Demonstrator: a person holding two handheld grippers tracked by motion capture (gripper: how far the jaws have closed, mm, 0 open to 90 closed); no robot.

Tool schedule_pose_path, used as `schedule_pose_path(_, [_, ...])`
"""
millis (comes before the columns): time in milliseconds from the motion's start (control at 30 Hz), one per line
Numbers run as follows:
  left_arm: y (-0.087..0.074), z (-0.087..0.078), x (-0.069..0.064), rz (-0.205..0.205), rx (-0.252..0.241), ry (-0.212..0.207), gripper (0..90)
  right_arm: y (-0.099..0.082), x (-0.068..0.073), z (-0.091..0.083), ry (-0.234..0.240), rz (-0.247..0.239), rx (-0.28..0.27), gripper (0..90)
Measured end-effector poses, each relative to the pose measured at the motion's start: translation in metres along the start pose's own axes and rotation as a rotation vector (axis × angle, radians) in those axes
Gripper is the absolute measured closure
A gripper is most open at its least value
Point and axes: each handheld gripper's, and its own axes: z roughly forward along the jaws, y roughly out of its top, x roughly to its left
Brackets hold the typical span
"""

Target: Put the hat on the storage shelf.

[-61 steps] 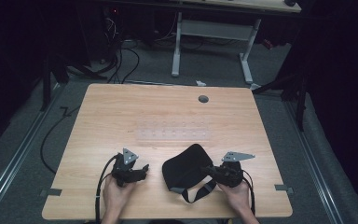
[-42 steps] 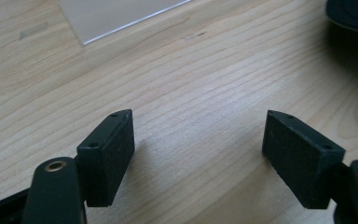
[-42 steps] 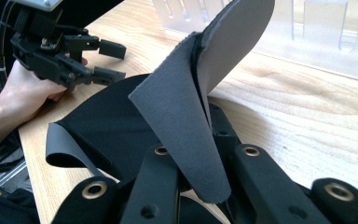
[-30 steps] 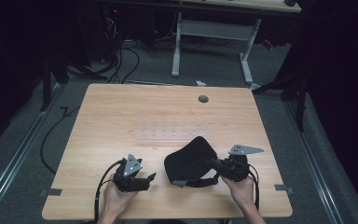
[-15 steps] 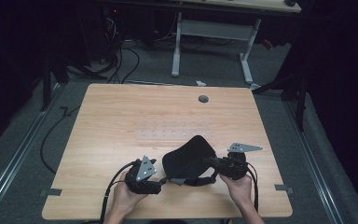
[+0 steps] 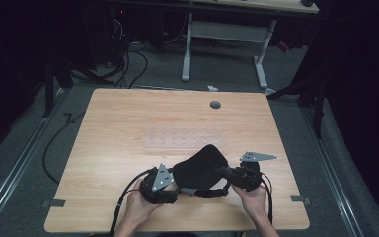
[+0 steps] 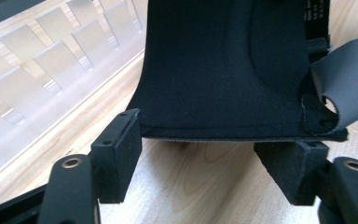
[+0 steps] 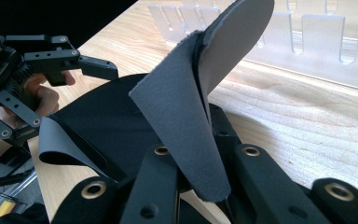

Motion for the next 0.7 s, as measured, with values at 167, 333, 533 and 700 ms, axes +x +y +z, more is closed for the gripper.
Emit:
schedule_pose_path(167, [0.0024, 0.0003, -0.0002, 0.003, -0.009, 0.014, 39.0, 0.0002, -0.0002, -0.0002, 0.009, 0.003, -0.002, 84.1])
schedule_pose_path(333, [0.0025, 0.0007, -0.0007, 0.010, -0.005, 0.012, 44.1, 0.0014, 0.0018, -0.0006, 0.010, -0.001, -0.009, 84.0])
schedule_pose_path(533, [0.0037, 0.0026, -0.0028, 0.028, 0.010, 0.012, 51.7, 0.0032, 0.0051, 0.0030, 0.029, -0.003, -0.013, 83.9])
schedule_pose_path(700, [0.0072, 0.0010, -0.0034, 0.022, 0.019, -0.011, 59.8, 0.0037, 0.0044, 0.0019, 0.040, 0.011, -0.024, 83.6])
